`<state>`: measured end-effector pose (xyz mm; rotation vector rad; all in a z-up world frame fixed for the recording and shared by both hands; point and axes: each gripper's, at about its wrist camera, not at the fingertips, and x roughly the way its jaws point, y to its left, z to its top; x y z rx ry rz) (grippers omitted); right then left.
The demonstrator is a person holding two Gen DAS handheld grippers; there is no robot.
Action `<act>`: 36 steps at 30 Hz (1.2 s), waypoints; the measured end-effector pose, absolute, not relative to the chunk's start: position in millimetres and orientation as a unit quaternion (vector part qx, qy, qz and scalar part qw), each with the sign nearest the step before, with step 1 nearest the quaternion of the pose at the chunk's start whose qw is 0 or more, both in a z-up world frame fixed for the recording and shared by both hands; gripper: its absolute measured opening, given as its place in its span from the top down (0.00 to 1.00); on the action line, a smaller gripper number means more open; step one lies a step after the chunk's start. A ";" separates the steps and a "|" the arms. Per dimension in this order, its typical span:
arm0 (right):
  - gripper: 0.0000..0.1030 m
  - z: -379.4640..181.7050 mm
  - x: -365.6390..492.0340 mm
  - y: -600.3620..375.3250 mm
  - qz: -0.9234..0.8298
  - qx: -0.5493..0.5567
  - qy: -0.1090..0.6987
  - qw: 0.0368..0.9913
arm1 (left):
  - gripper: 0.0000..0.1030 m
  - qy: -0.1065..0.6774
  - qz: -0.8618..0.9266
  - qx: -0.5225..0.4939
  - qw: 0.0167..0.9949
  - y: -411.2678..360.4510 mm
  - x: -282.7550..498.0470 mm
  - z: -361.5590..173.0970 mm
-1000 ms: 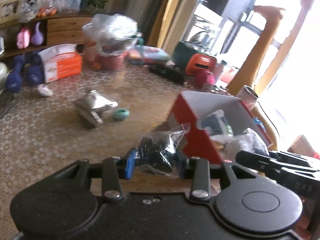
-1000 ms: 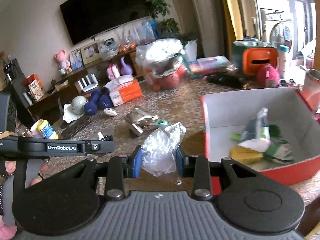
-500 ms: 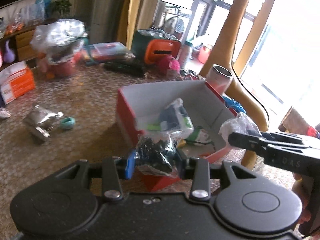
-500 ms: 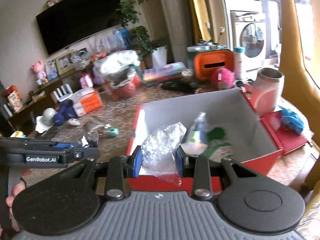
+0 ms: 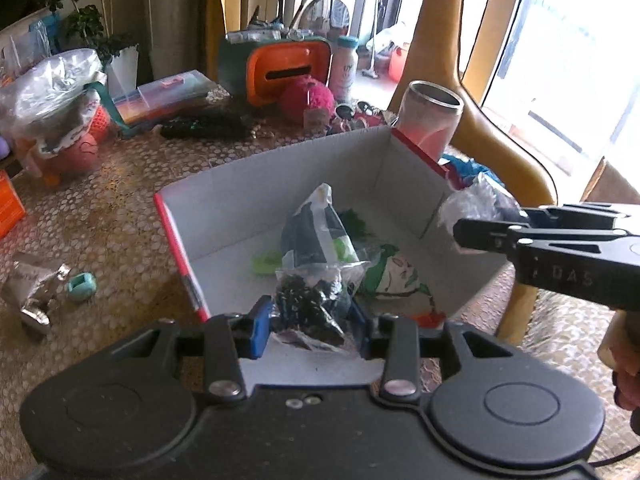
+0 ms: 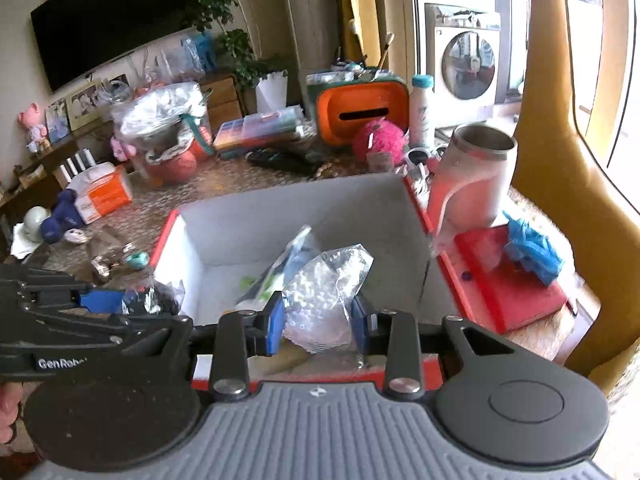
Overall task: Organize objects
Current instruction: 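Carry the black bag and clear plastic bag with both tools over the shoebox, then lower both tools into the shoebox and open them, releasing both bags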
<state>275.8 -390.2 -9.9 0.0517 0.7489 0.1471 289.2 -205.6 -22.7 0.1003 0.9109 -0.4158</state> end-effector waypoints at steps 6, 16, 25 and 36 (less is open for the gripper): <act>0.67 -30.8 305.0 -396.9 0.071 0.012 0.397 0.915 | 0.62 0.462 -0.185 0.074 0.864 -226.4 311.9 -44.9; 0.67 -65.7 345.2 -396.0 0.093 -0.004 0.451 0.887 | 0.62 0.503 -0.170 0.100 0.841 -244.9 327.3 -72.9; 0.66 -80.5 355.0 -391.4 0.106 -0.015 0.466 0.879 | 0.60 0.517 -0.166 0.102 0.833 -250.8 328.3 -80.7; 0.64 -76.1 349.9 -396.1 0.105 -0.011 0.471 0.876 | 0.49 0.515 -0.162 0.100 0.836 -249.8 322.6 -82.2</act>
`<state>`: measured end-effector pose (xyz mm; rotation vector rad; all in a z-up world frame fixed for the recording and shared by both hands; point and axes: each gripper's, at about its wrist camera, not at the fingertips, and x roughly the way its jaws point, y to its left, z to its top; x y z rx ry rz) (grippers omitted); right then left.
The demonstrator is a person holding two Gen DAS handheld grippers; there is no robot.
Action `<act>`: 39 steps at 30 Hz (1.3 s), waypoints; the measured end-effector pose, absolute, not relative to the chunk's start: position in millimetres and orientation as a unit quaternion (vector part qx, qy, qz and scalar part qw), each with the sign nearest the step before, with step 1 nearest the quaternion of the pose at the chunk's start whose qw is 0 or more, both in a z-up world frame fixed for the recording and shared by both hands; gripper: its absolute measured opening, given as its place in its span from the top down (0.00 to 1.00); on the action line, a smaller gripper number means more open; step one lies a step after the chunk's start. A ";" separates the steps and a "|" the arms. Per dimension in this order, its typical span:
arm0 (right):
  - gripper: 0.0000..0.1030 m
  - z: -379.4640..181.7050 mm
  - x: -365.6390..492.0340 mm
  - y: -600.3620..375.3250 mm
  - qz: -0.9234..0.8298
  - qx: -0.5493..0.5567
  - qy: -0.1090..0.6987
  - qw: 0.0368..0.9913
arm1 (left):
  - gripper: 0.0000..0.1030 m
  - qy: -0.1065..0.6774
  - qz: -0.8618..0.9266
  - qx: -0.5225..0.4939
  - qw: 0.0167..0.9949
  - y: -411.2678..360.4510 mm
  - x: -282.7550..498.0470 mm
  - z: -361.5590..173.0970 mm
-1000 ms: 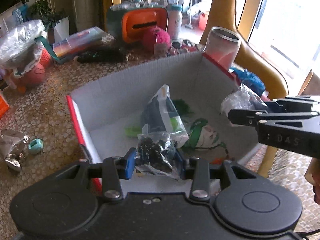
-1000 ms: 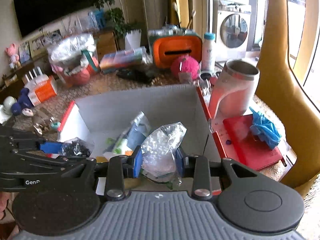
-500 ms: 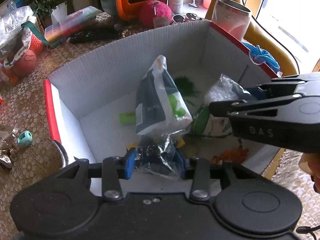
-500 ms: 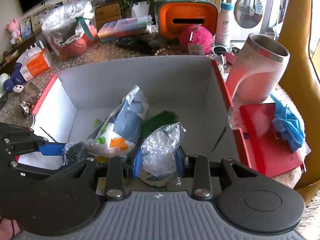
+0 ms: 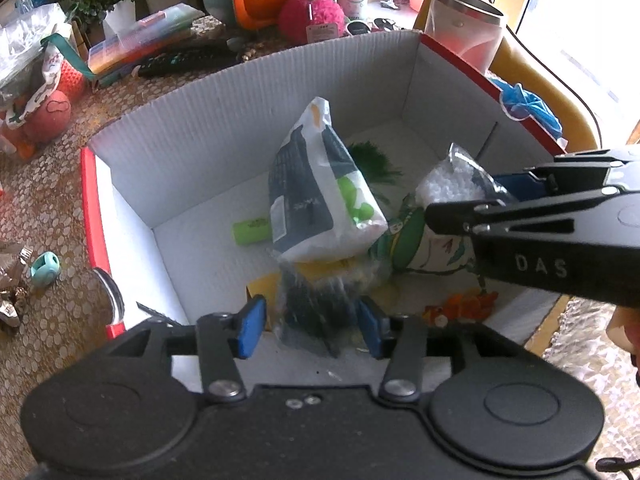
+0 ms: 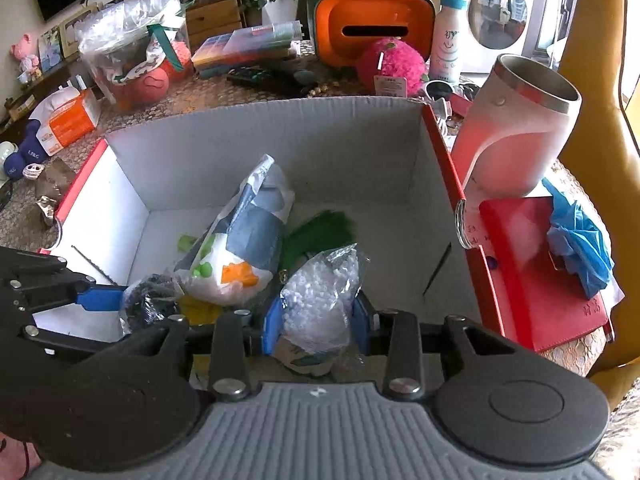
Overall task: Organize objects
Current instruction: 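Lower both tools into the shoebox and open them, releasing both bags, then withdraw both open tools from the shoebox toward the table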
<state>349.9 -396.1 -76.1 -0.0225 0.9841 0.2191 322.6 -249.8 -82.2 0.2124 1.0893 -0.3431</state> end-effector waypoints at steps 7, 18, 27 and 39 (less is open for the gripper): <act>0.53 -63.0 337.5 -393.5 0.107 -0.023 0.463 0.879 | 0.42 0.497 -0.164 0.105 0.846 -248.7 317.0 -72.3; 0.42 -42.6 316.6 -394.4 0.097 -0.026 0.455 0.885 | 0.34 0.476 -0.178 0.092 0.856 -236.3 295.2 -52.3; 0.39 -17.2 290.6 -382.7 0.103 -0.024 0.431 0.896 | 0.33 0.450 -0.184 0.084 0.870 -215.5 274.4 -25.6; 0.39 11.9 251.1 -347.5 0.126 -0.028 0.400 0.907 | 0.30 0.414 -0.190 0.072 0.887 -168.0 239.7 8.5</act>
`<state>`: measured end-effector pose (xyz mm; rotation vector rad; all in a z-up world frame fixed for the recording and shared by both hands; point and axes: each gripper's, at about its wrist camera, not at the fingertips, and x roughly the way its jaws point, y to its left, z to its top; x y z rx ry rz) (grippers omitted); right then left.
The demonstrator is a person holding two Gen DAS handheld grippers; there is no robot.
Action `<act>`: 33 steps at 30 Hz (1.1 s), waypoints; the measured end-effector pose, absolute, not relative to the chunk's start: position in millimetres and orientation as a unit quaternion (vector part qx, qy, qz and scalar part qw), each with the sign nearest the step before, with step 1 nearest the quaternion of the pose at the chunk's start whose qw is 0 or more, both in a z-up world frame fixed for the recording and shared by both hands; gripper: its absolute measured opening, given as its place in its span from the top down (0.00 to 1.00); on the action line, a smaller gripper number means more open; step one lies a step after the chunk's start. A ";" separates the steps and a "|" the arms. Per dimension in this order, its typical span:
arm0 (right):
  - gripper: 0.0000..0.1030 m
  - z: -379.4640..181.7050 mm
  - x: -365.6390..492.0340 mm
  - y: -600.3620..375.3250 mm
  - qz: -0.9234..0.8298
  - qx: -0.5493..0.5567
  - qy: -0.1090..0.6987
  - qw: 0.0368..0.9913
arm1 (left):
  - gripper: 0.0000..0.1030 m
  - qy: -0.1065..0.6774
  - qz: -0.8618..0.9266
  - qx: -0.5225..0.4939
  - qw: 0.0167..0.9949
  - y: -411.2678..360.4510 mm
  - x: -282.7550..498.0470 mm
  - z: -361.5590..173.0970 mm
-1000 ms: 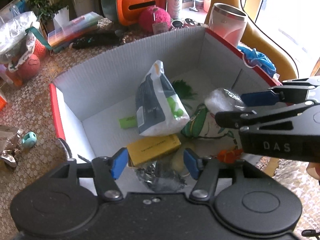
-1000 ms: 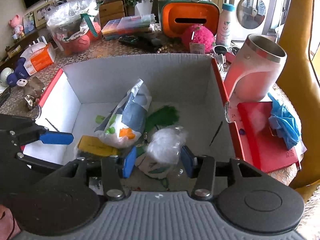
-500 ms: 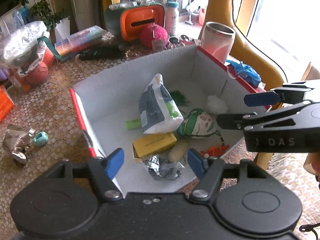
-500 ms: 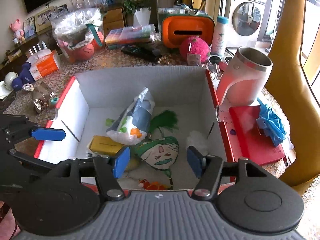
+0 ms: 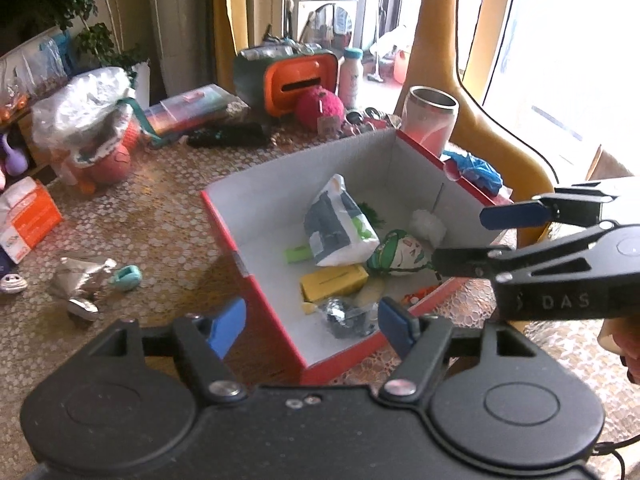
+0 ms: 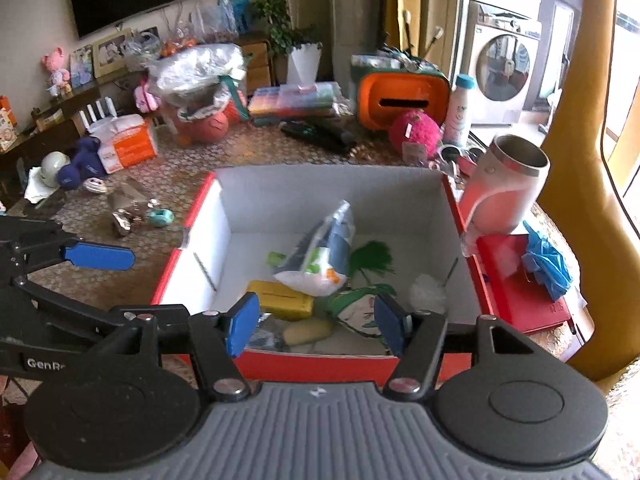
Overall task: Organize objects
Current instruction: 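Withdraw both open tools from the shoebox toward the table, then grasp the silver foil packet with the left tool while the right tool grasps the teal case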
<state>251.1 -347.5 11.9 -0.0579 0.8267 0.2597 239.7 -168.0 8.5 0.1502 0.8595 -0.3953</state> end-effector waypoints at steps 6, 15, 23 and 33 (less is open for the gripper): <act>0.37 20.5 233.0 -325.1 0.147 -0.028 0.387 0.910 | 0.28 0.400 -0.181 0.059 0.897 -131.3 224.4 17.7; 0.32 30.4 209.7 -284.7 0.180 -0.028 0.365 0.913 | 0.25 0.388 -0.147 0.045 0.909 -63.9 207.7 18.6; 0.27 26.2 205.2 -248.5 0.203 -0.019 0.359 0.911 | 0.18 0.379 -0.109 0.029 0.918 -4.9 196.6 18.5; 0.21 11.8 217.3 -201.1 0.222 -0.012 0.356 0.908 | 0.01 0.368 -0.056 0.015 0.928 54.1 200.3 9.0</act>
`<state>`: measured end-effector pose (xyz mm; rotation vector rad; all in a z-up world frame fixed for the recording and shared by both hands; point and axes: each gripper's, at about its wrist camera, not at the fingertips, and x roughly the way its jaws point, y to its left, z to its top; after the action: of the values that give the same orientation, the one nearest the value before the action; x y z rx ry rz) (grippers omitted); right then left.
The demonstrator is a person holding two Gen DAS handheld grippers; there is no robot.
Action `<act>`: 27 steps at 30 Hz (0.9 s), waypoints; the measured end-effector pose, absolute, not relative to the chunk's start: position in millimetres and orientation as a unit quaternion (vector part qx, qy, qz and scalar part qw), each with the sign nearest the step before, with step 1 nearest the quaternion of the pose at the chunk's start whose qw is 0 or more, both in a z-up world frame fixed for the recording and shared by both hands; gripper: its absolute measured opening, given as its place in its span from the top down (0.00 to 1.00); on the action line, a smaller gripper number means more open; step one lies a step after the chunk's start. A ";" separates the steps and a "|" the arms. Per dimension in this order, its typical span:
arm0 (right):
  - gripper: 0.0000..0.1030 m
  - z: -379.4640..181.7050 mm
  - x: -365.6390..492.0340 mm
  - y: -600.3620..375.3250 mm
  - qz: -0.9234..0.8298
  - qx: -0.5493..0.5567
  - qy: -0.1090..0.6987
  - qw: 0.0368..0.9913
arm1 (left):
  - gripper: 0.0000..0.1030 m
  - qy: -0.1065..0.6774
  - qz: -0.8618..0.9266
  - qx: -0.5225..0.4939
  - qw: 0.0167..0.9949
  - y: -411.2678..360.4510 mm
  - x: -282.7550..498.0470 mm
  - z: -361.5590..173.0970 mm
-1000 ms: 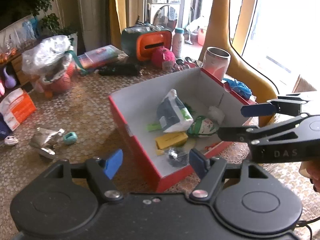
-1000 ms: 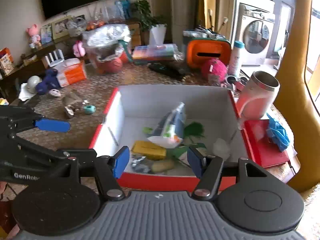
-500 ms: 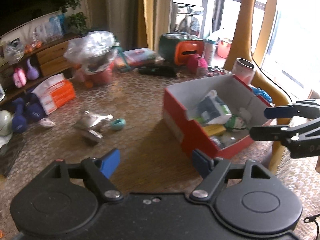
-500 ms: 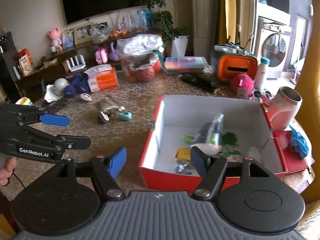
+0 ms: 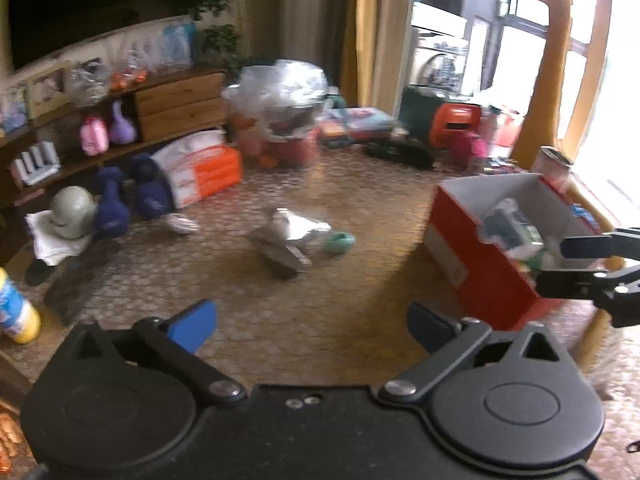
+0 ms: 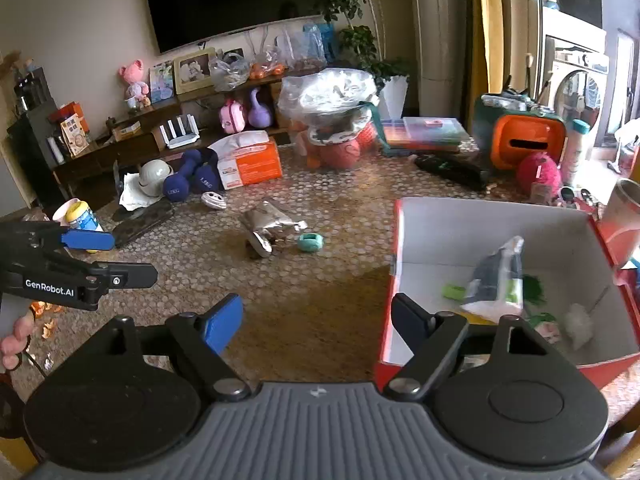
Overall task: Organize objects
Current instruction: 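Grasp the silver foil packet with the left tool while the right tool grasps the teal case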
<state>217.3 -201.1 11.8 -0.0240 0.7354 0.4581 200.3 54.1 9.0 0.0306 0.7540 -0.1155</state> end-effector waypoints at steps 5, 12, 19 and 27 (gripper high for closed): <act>0.21 2.1 234.1 -178.6 0.219 -0.016 0.366 0.904 | 0.01 0.369 -0.021 0.015 0.929 78.0 216.0 0.4; 0.21 -15.0 268.6 -157.8 0.211 -0.001 0.392 0.896 | 0.01 0.370 -0.001 -0.018 0.929 106.7 242.8 -15.0; 0.21 -35.7 316.4 -137.1 0.188 0.007 0.423 0.887 | 0.01 0.373 0.007 -0.021 0.928 107.0 274.6 -44.0; 0.21 -59.7 365.2 -114.3 0.164 -0.002 0.455 0.875 | 0.01 0.386 -0.021 0.024 0.922 97.4 308.0 -67.7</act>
<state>365.2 -114.3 -59.7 -0.0042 0.9502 0.3428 308.0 97.4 -67.7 0.0500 0.7921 -0.0438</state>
